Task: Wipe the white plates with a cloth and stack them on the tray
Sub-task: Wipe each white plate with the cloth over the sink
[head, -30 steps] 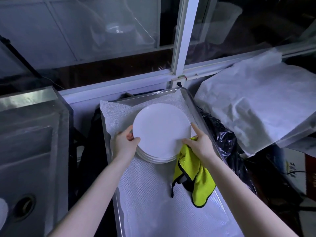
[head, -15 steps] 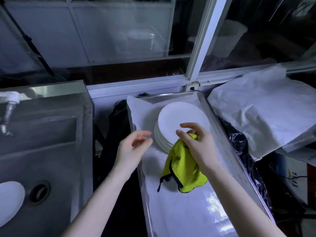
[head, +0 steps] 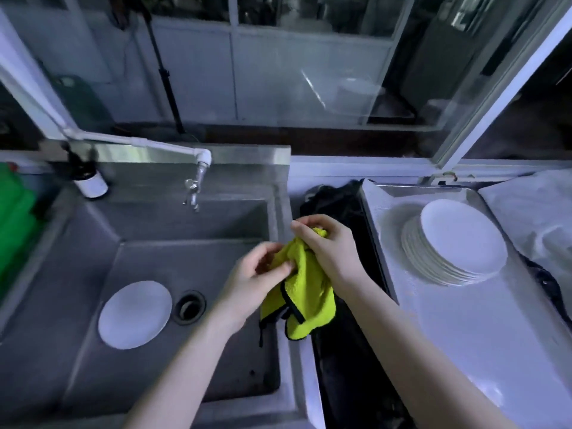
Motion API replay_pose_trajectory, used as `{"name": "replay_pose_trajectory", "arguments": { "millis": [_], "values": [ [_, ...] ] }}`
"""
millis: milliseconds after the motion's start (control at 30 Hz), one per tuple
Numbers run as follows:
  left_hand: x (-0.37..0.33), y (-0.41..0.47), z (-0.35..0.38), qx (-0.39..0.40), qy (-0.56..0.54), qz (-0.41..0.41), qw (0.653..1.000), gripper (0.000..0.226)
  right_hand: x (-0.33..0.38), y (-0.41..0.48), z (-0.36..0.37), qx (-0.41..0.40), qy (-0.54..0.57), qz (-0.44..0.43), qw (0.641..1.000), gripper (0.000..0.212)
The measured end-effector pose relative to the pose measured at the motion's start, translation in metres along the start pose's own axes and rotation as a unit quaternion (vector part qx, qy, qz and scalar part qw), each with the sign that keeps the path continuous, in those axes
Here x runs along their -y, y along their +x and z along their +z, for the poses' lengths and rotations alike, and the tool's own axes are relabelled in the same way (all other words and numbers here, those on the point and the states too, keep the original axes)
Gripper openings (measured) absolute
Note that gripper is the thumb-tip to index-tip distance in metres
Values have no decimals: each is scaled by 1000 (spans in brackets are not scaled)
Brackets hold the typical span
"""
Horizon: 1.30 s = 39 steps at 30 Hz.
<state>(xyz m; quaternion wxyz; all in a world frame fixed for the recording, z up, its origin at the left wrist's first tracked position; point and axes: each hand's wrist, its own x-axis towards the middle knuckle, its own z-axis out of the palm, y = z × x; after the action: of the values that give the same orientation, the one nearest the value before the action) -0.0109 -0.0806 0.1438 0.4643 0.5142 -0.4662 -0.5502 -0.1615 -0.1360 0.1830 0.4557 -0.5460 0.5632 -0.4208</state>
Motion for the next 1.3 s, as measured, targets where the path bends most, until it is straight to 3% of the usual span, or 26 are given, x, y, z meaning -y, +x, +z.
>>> {"name": "replay_pose_trajectory", "arguments": {
  "millis": [133, 333, 433, 600, 700, 800, 933, 1067, 1200, 1300],
  "values": [
    [3, -19, -55, -96, -17, 13, 995, 16, 8, -6, 62, 72, 44, 37, 996, 21],
    [11, -38, -109, -236, -93, -7, 967, 23, 5, -19, 120, 232, 105, 55, 965, 27],
    [19, -41, -125, -290, -119, -19, 950, 20, -10, -25, 146, 271, 92, 46, 957, 27],
    [49, -39, -158, -326, -107, -63, 937, 11, -35, -20, 191, 231, 34, 19, 972, 16],
    [81, -32, -198, -344, -95, -102, 928, 6, -53, -5, 221, 211, -6, 31, 977, 21],
    [128, -23, -248, -397, -57, -178, 899, 12, -79, 14, 255, 193, -43, 60, 978, 27],
    [196, -10, -316, -415, 13, -277, 866, 23, -117, 41, 301, 160, -93, 111, 976, 31],
    [266, 10, -369, -347, 149, -363, 852, 47, -159, 69, 338, 136, -144, 177, 964, 28],
    [324, 27, -396, -322, 142, -455, 818, 80, -197, 85, 366, 131, -182, 222, 949, 23],
    [351, 30, -404, -330, 126, -512, 783, 93, -218, 88, 380, 132, -201, 246, 939, 23]
  ]
}}
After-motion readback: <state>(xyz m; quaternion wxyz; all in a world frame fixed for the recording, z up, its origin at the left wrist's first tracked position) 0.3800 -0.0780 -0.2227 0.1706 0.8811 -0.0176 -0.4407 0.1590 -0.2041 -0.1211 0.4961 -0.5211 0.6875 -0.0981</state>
